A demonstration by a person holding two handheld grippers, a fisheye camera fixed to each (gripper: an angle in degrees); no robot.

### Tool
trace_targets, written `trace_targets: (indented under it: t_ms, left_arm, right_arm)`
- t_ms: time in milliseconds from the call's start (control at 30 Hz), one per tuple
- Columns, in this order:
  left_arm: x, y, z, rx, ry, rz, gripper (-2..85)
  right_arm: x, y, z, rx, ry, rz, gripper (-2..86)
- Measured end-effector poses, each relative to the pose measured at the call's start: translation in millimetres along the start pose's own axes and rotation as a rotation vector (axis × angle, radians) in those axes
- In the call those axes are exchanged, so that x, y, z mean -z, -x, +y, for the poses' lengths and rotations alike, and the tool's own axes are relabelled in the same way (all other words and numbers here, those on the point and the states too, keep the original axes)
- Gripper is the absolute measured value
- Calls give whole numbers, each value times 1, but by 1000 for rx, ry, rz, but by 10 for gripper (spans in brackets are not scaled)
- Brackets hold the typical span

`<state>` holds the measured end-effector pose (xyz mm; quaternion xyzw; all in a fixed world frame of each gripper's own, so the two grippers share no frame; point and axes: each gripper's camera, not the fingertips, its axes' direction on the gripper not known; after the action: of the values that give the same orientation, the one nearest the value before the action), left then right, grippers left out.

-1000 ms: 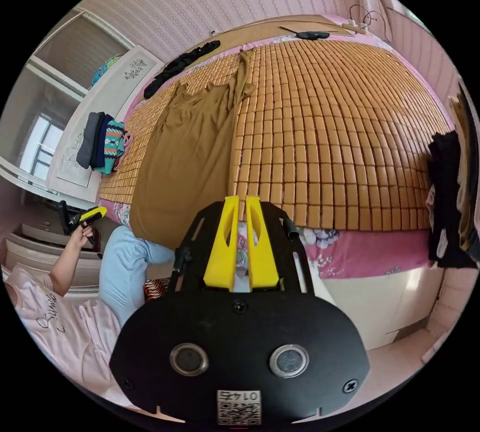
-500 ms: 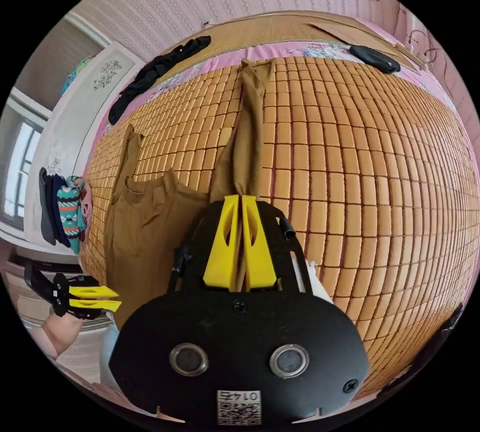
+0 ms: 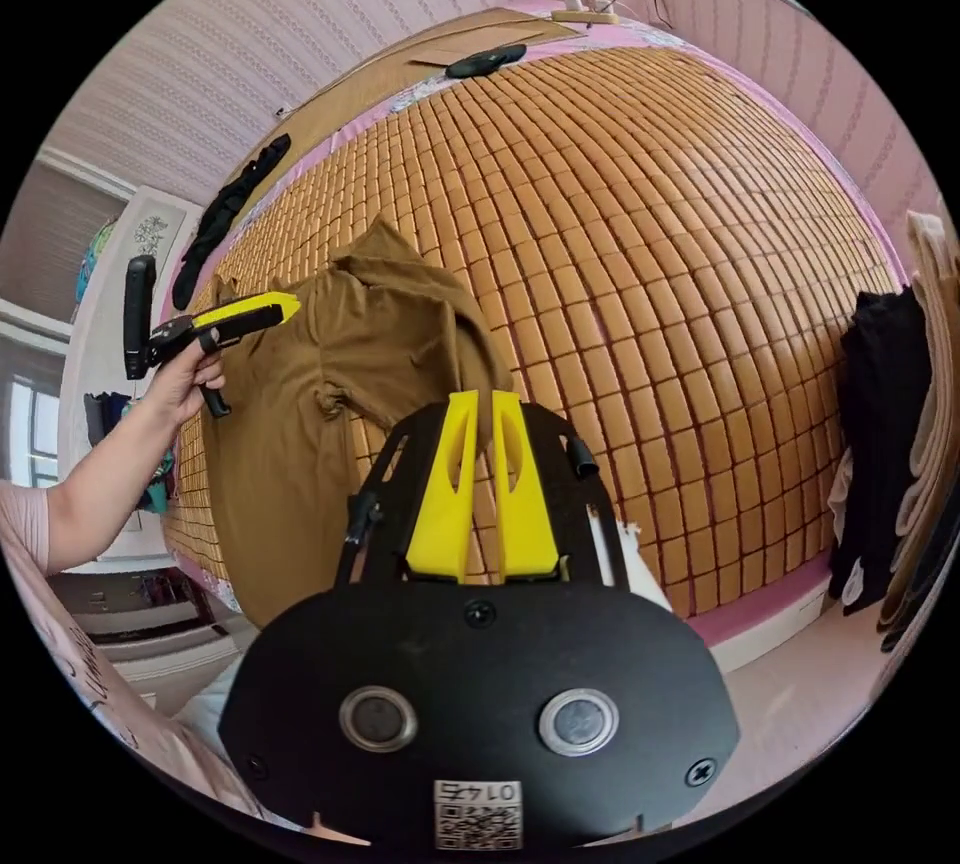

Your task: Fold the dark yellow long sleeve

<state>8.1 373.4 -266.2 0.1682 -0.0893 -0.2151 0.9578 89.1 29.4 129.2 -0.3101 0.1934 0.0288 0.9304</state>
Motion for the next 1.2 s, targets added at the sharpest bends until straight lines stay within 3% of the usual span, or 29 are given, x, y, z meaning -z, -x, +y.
trace_targets:
  t_ms: [133, 300, 500, 633, 800, 1033, 1200]
  left_arm:
    - [-25, -7, -21, -47, -12, -127, 70]
    - [-52, -2, -26, -61, 15, -77, 48]
    - [-51, 7, -23, -5, -88, -19, -7]
    - [-39, 9, -18, 1, -161, -21, -9]
    - [-45, 11, -25, -8, -160, -24, -9]
    - [-85, 1, -42, -58, -10, -41, -9]
    - [-91, 0, -50, -53, -10, -30, -8]
  right_arm:
    - [-28, 57, -63, 338, -56, 3, 66]
    - [-86, 69, -93, 409, 95, 18, 42]
    - [35, -43, -9, -122, -217, -110, 3]
    - [129, -106, 110, -427, -351, 39, 5]
    - [176, -150, 191, -610, -328, 155, 4]
    - [162, -209, 254, -785, -226, 11, -3]
    - [171, -228, 304, -1015, -167, -3, 1]
